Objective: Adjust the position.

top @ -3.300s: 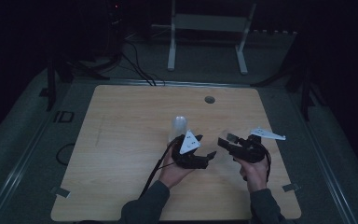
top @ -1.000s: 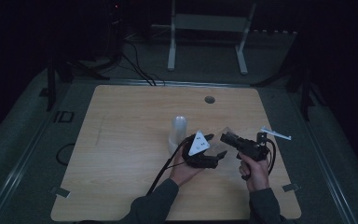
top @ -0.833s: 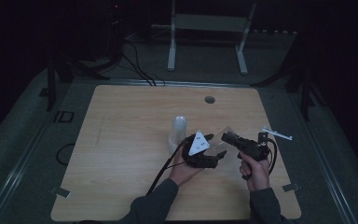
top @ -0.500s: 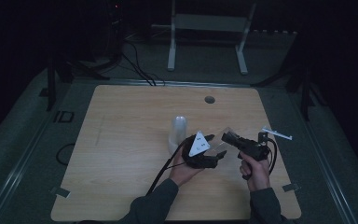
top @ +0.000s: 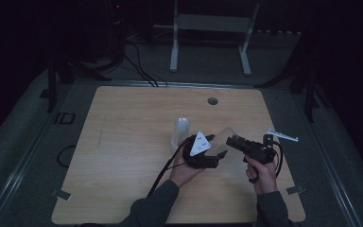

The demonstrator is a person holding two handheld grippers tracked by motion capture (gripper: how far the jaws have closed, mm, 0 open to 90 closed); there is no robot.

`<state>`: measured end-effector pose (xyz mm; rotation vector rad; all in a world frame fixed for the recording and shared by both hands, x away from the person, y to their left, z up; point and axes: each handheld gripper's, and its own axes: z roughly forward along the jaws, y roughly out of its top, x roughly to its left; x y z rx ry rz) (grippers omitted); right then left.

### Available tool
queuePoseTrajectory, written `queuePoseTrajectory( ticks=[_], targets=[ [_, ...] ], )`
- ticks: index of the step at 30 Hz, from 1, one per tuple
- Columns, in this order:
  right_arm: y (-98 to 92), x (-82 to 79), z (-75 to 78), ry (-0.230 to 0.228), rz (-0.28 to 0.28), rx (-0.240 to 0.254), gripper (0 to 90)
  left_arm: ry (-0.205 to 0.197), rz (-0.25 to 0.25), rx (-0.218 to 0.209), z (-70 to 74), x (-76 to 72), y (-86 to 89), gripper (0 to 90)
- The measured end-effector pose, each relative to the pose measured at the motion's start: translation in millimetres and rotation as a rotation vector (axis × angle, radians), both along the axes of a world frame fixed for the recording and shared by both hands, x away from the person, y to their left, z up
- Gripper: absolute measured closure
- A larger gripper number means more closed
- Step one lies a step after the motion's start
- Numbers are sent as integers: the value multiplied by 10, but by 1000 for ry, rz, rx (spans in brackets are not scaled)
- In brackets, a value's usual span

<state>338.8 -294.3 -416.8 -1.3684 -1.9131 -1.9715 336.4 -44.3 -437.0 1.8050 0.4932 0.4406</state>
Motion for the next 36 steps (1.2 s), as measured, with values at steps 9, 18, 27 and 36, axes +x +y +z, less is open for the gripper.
queuePoseTrajectory(
  ticks=[9,18,27,36],
  targets=[
    [-118,-42,-44,0,-8,-19,334,3,9,8,7,16,27,303],
    [-206,-58,-60,0,-33,-104,346,4,8,18,16,11,40,303],
    [-226,-80,-31,-10,-38,-191,354,4,2,36,21,14,55,304],
    [-181,-98,-5,-31,-35,-327,359,2,-17,53,21,2,64,303]
  ],
)
